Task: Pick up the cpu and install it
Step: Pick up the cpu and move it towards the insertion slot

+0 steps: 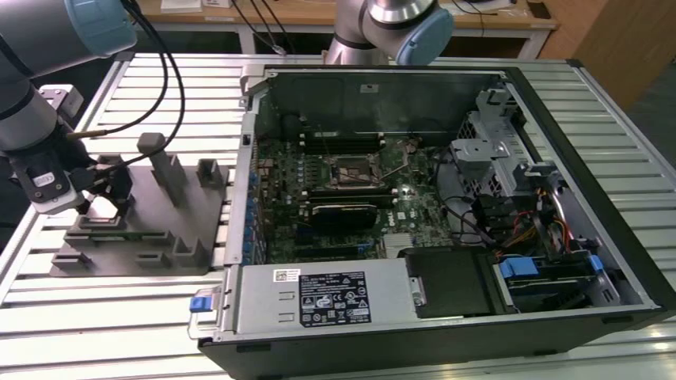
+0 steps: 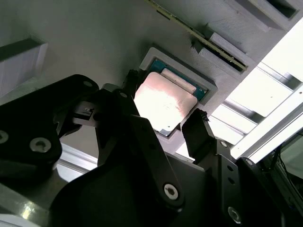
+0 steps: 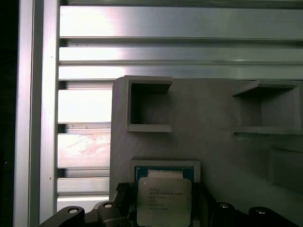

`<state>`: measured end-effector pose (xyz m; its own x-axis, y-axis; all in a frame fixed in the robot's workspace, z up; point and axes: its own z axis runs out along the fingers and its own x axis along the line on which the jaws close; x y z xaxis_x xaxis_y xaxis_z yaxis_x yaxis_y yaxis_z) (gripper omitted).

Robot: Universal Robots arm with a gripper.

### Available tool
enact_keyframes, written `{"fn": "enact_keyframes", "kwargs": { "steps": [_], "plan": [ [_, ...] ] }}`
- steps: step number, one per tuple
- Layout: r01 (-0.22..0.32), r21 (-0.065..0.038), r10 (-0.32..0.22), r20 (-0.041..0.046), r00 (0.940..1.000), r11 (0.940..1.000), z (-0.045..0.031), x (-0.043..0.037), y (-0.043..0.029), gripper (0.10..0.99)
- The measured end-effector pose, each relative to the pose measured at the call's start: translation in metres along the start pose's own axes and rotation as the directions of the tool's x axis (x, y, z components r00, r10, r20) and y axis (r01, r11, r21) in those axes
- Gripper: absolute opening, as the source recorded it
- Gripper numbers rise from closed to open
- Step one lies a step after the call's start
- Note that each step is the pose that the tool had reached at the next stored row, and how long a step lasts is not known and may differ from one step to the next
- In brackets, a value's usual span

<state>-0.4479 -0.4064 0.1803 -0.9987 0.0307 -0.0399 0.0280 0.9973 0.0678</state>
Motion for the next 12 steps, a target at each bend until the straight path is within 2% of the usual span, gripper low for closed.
{"fn": "enact_keyframes", "kwargs": {
  "steps": [5, 6, 12],
  "plan": [
    [0.0, 0.0, 0.0, 0.0, 1.0, 1.0, 0.0, 0.0, 0.0, 0.643],
    [0.0, 0.0, 0.0, 0.0, 1.0, 1.0, 0.0, 0.0, 0.0, 0.573],
    [0.0, 0.0, 0.0, -0.0001, 1.0, 1.0, 0.0, 0.0, 0.0, 0.573]
  ]
}}
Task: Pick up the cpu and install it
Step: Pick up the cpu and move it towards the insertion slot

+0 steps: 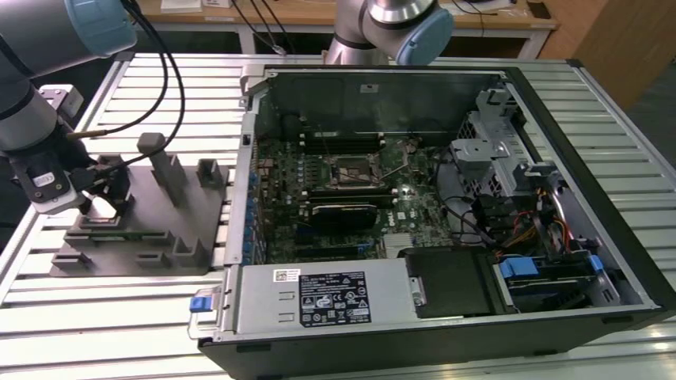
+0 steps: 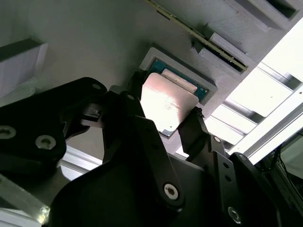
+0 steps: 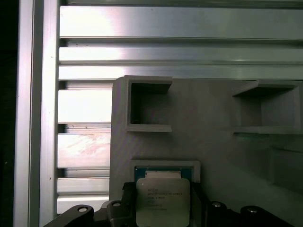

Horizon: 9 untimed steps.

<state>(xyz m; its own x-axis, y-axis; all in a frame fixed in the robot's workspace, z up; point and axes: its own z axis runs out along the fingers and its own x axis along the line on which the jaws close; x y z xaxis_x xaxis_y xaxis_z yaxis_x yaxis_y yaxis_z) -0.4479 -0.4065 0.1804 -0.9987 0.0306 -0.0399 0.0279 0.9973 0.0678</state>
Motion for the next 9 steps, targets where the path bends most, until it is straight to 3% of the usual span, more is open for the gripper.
{"fn": "enact_keyframes", "kwargs": {
  "steps": [9],
  "plan": [
    [0.0, 0.0, 0.0, 0.0, 1.0, 1.0, -0.0058, -0.0002, 0.0003, 0.573]
  ]
}}
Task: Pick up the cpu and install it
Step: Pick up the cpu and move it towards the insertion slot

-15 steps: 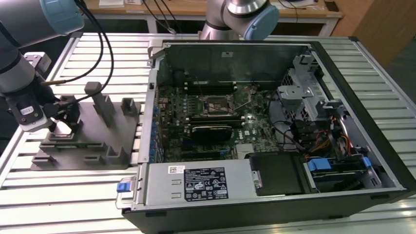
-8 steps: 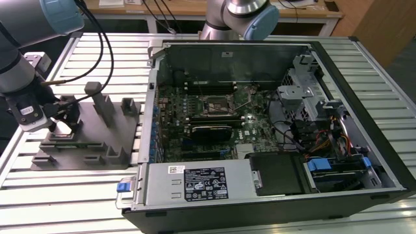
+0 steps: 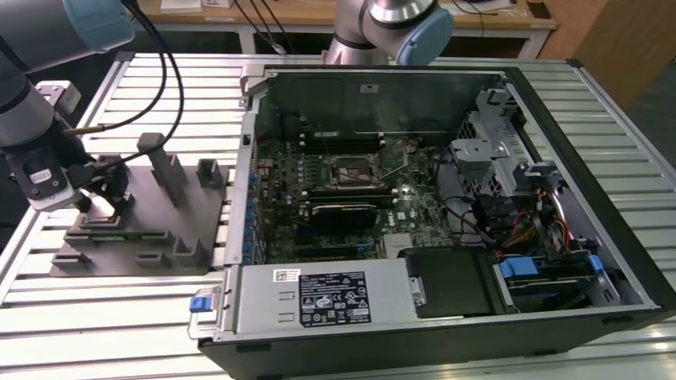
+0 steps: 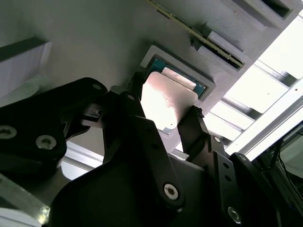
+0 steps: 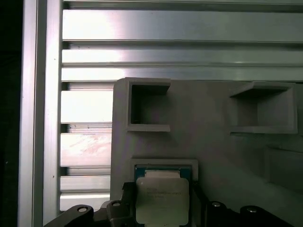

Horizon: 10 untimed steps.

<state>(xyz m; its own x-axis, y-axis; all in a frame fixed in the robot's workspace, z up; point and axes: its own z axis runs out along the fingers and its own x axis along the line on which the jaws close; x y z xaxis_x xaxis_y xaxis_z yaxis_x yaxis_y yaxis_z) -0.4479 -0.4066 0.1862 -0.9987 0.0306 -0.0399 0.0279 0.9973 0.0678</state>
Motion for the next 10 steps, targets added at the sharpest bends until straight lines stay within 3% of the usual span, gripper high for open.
{"fn": "enact_keyframes", "kwargs": {
  "steps": [10],
  "plan": [
    [0.0, -0.001, 0.0, -0.0001, 1.0, 1.0, 0.0009, 0.0, -0.0002, 0.573]
  ]
}}
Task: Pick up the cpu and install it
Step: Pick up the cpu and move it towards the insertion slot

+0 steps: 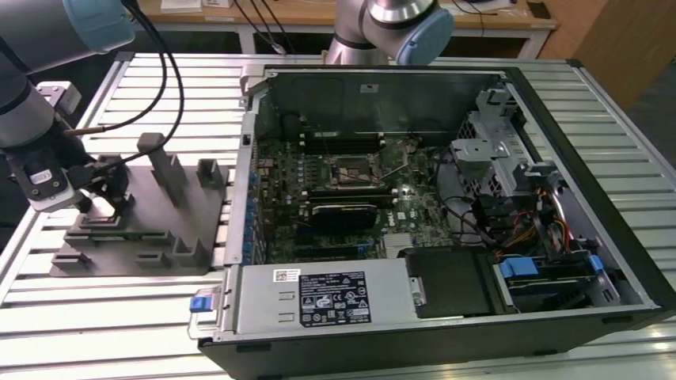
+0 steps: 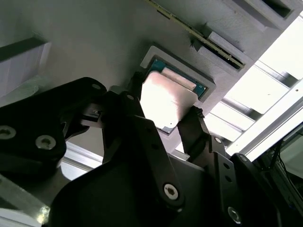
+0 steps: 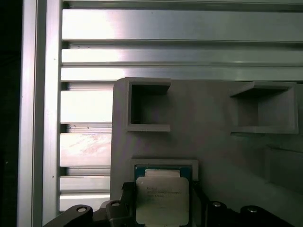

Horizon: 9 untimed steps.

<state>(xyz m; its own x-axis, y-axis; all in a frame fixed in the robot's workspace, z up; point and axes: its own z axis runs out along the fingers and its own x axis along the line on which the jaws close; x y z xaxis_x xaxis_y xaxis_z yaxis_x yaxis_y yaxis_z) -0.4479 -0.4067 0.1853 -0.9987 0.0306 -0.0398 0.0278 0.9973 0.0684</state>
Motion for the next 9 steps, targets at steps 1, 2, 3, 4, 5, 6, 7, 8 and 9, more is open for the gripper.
{"fn": "enact_keyframes", "kwargs": {
  "steps": [1, 2, 3, 4, 5, 6, 7, 8, 9],
  "plan": [
    [0.0, 0.0, 0.0, 0.0, 1.0, 1.0, 0.0, 0.0, 0.0, 0.584],
    [0.0, 0.0, 0.0, 0.0001, 1.0, 1.0, 0.0002, 0.0, 0.0, 0.584],
    [0.0, 0.0, 0.0, 0.0001, 1.0, 1.0, 0.0002, 0.0, 0.0, 0.647],
    [0.0, 0.0, 0.0, 0.0001, 1.0, 1.0, 0.0002, 0.0, 0.0, 0.647],
    [0.0, 0.0, 0.0, 0.0, 1.0, 1.0, 0.0002, 0.0, 0.0, 0.647],
    [0.0, 0.0, 0.0, 0.0001, 1.0, 1.0, 0.0003, 0.0, 0.0, 0.647],
    [0.0, 0.0, 0.0, 0.0002, 1.0, 1.0, 0.0004, 0.0, 0.0, 0.647],
    [0.0, 0.0, 0.0, 0.0003, 1.0, 1.0, 0.0007, 0.0, 0.0, 0.647],
    [0.003, 0.0, -0.003, 0.0002, 1.0, 1.0, 0.001, 0.0, -0.0001, 0.647]
  ]
}}
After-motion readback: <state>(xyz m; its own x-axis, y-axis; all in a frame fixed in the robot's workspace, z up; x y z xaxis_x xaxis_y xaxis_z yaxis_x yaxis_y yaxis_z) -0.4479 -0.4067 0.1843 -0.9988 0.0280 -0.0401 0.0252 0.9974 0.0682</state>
